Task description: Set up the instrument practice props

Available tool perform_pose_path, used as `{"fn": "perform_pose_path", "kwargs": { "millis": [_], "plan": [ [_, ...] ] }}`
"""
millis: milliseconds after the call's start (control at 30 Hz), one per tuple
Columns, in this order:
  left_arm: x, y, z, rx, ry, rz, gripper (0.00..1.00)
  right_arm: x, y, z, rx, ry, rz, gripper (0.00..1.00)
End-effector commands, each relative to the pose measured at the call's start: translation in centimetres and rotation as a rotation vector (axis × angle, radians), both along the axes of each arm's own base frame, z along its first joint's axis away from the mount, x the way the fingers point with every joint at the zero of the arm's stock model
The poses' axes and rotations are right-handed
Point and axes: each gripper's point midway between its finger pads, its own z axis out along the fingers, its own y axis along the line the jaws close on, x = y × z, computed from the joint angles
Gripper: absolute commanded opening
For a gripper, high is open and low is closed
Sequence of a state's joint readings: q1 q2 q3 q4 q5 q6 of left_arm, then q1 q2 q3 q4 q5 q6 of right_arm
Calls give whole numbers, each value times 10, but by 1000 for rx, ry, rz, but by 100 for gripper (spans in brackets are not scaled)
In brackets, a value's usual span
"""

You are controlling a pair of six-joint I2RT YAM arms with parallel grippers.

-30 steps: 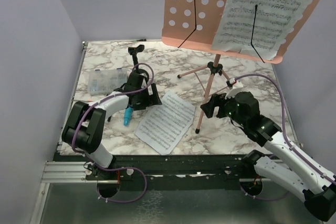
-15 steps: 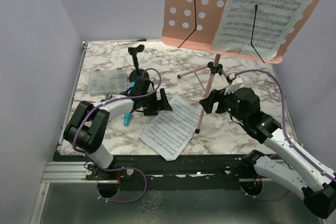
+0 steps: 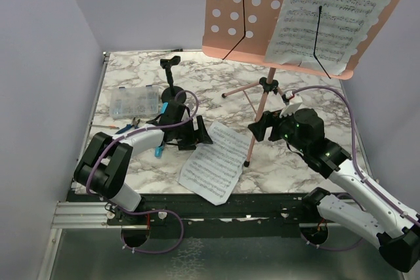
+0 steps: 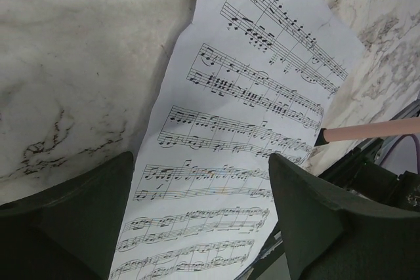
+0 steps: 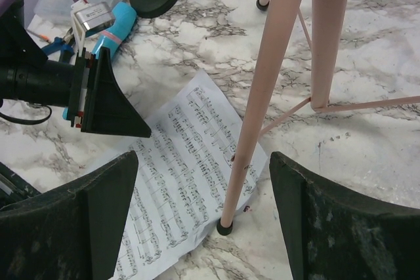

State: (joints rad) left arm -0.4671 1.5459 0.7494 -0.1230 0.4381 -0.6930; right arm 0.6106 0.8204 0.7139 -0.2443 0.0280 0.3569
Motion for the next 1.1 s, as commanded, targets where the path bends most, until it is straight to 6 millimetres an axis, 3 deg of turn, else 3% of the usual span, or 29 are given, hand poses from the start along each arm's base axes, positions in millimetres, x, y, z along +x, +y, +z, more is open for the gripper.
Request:
{"fn": "perform_pose_path", "kwargs": {
  "millis": [0, 567, 700, 1067],
  "plan": [
    [-10, 2, 4, 1, -9, -36, 82, 2, 8, 16, 23, -38, 30, 85],
    [-9, -10, 21, -50, -86, -166, 67, 7, 11, 22, 22, -48, 33, 86],
    [-4, -6, 18, -20, -105, -150, 67, 8, 12, 22, 19, -50, 33, 86],
    [-2, 13, -15, 106, -78, -101, 65, 6, 14, 25, 20, -56, 52, 86]
  ]
}}
